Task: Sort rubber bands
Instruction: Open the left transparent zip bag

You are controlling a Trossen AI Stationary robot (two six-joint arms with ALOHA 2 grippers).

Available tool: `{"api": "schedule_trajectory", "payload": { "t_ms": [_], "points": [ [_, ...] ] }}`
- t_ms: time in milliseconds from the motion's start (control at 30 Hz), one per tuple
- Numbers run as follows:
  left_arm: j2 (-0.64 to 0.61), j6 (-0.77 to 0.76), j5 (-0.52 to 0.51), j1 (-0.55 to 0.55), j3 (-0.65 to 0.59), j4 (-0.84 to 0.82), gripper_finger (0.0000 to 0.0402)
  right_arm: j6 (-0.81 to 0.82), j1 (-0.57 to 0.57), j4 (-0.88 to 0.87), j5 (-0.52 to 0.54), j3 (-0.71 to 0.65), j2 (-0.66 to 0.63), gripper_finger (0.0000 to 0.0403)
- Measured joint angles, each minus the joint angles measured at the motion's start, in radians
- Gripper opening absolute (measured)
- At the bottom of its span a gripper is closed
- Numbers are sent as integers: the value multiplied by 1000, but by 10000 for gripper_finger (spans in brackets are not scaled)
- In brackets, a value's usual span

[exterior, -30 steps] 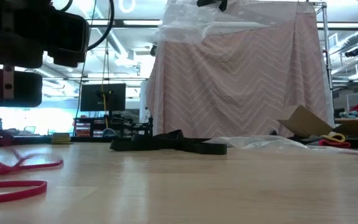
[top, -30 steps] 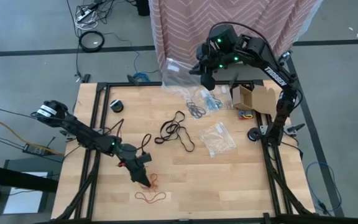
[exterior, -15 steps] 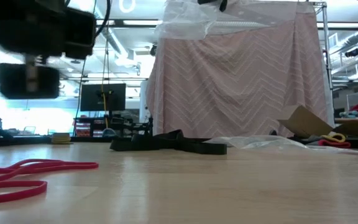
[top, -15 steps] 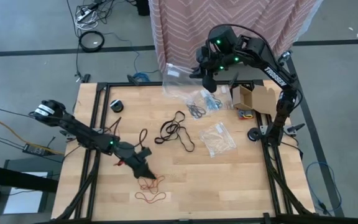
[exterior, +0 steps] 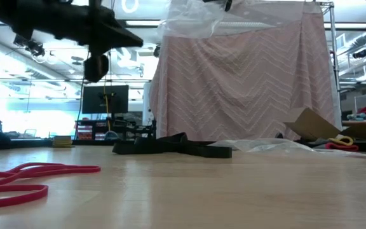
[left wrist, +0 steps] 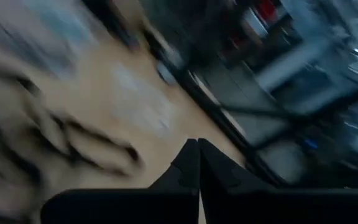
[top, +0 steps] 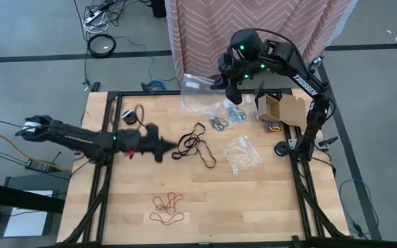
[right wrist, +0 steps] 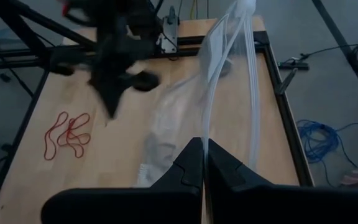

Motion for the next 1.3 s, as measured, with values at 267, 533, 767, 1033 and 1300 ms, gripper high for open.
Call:
{"api": "schedule_trajectory", "payload": {
  "t_ms": [267,533,767,1033,1300],
  "points": [
    [-58,326,195,347,110,-234,2,55,24,41,-7,-52,18,0],
    [5,762,261,610,508,-682,5,125,56,123,83,-137,27,0],
    [9,822,663,826,609,-752,19,132,75,178,78,-140,27,0],
    [33,845,910,901,608,-770,89,79,119,169,72,-146,26,0],
    [36,823,956,899,608,-735,174,100,140,280,48,-263,25,0]
  ]
}}
